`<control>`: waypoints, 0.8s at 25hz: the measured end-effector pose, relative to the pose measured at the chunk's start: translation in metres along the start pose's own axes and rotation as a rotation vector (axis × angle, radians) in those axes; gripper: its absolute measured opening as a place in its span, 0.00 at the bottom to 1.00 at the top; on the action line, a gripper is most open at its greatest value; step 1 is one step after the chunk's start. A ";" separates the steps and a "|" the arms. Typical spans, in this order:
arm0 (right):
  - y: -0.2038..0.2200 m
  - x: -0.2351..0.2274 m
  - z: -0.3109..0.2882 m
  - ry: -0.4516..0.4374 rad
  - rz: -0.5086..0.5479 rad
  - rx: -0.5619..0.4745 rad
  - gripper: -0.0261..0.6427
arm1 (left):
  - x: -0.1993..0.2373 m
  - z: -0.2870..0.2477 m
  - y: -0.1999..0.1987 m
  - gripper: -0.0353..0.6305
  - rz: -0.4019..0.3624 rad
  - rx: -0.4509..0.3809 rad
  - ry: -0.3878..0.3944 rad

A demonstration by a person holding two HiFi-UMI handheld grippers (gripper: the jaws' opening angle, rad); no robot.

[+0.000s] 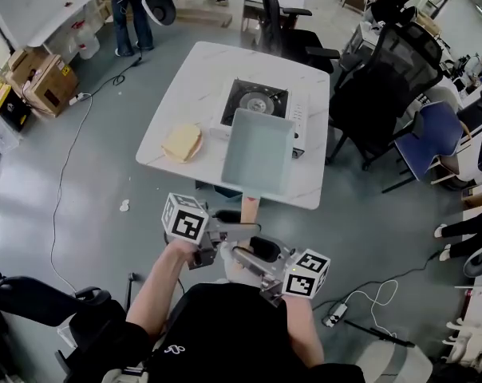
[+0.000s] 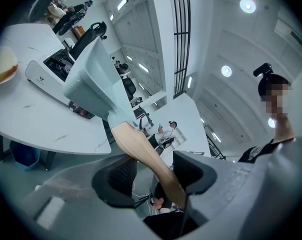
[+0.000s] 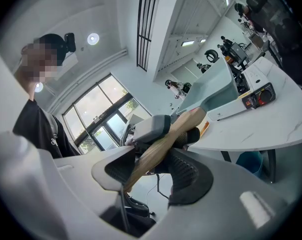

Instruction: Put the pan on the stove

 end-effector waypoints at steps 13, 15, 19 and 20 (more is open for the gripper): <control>-0.026 -0.041 -0.021 0.015 -0.019 0.011 0.36 | 0.025 -0.002 -0.047 0.41 0.022 0.009 0.000; -0.029 -0.048 -0.024 0.016 -0.024 0.012 0.36 | 0.030 -0.003 -0.054 0.41 0.026 0.010 0.000; -0.036 -0.061 -0.031 0.017 -0.030 0.017 0.36 | 0.039 -0.002 -0.067 0.41 0.032 0.008 0.004; -0.038 -0.065 -0.033 0.018 -0.031 0.018 0.36 | 0.041 -0.002 -0.071 0.41 0.032 0.008 0.006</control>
Point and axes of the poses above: the fingertips, and each gripper's own axes: z backward along the fingers, x to its left, y out of its underside, the point moved 7 cm from there along z, backward along the fingers, and after that the axes turned 11 degrees about z, right-handed, at the moved point
